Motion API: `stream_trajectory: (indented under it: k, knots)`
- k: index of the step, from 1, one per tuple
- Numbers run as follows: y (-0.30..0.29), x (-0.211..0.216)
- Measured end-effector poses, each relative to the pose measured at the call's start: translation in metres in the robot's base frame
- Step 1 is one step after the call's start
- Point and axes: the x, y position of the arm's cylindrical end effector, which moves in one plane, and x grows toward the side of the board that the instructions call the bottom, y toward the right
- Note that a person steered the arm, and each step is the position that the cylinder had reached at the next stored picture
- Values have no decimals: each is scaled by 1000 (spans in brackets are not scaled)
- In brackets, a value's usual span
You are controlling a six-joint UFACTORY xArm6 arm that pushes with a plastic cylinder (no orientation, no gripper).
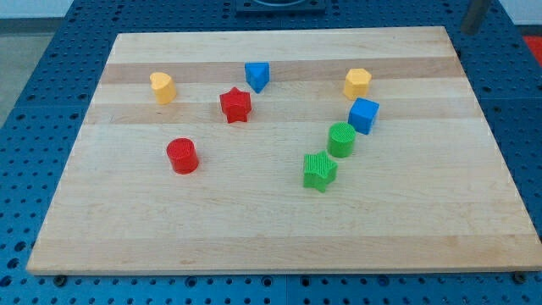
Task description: Point at the yellow hexagon
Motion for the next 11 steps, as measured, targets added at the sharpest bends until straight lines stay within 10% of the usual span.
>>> stream_trajectory:
  k: [11]
  knots:
    - [-209,138]
